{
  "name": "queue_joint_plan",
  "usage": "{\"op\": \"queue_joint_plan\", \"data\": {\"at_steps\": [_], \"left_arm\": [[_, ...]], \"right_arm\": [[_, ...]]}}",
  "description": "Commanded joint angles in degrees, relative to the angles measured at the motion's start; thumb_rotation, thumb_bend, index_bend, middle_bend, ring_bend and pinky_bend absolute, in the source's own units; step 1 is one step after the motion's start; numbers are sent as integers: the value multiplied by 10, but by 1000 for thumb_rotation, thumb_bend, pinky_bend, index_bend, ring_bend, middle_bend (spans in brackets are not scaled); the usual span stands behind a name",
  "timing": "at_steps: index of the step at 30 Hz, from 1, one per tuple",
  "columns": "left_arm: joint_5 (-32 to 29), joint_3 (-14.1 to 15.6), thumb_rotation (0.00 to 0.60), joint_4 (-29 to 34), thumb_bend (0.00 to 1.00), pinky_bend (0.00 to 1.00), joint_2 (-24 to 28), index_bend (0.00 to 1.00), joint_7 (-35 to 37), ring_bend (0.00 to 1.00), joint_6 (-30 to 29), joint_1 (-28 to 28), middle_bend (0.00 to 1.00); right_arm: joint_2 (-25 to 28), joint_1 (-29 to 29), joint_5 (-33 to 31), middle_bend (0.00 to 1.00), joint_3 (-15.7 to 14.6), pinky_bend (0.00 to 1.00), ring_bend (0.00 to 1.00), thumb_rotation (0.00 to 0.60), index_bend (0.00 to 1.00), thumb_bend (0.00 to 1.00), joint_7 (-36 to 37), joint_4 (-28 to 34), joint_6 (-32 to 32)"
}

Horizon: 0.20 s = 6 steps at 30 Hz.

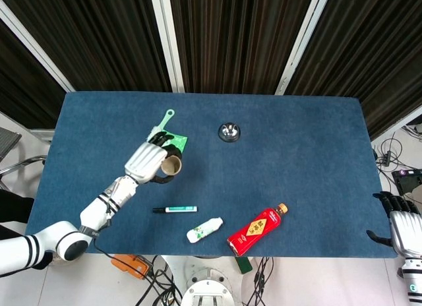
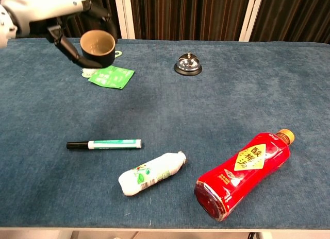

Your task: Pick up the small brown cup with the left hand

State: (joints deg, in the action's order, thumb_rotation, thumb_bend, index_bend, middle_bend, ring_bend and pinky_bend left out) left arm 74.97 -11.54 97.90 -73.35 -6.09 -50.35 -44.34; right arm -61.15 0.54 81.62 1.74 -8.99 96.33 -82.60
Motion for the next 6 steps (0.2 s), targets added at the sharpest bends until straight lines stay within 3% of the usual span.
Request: {"op": "queue_joint_plan", "data": {"at_steps": [1,6], "left_arm": [[-41,-16,600,33,257,110,33,459,-44,140,22,-22,482],[-76,-23,600,47,258,118,48,526,-59,145,29,-34,482]], "right_arm": [[0,1,-1,266,0,272,261,600,291,204,-2,1,1],[0,0,-2,266,0,272,261,600,291,204,-3,1,1]]}}
